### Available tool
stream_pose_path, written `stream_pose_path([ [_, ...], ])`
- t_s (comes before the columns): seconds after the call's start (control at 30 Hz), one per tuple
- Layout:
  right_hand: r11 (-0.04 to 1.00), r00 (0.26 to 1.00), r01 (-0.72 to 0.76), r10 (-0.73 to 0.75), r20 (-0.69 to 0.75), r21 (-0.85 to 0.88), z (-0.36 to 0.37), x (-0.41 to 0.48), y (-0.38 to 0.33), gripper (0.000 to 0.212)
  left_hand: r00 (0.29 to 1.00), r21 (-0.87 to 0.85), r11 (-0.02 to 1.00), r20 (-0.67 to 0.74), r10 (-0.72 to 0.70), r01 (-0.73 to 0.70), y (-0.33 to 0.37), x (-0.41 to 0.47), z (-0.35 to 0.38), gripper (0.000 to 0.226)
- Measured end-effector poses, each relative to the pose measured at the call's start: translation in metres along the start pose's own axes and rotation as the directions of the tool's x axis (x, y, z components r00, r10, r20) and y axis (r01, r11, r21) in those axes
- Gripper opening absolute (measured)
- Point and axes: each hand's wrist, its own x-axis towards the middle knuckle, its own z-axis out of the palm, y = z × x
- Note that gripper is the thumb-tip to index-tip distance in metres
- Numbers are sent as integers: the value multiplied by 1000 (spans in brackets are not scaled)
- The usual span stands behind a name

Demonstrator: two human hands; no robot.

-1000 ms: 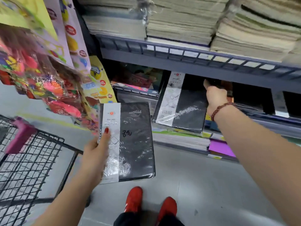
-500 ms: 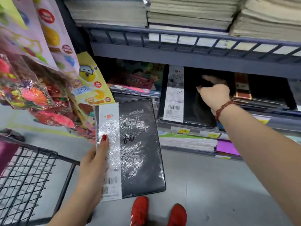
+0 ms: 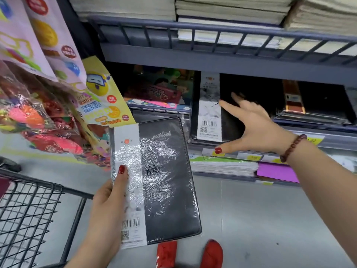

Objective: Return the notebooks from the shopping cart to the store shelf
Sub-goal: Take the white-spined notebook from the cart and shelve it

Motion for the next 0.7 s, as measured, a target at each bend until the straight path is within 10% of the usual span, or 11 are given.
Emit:
stream_pose_path([
  [0.27,953,990,46,-3,-144,298,-2,15,8,68,998,-64,998,47,31,-28,4,-3,5,30],
  [0.7,964,997,10,9,-71,265,-1,46,18,49,997,7,999,69,34,-35,-3,5,-1,42],
])
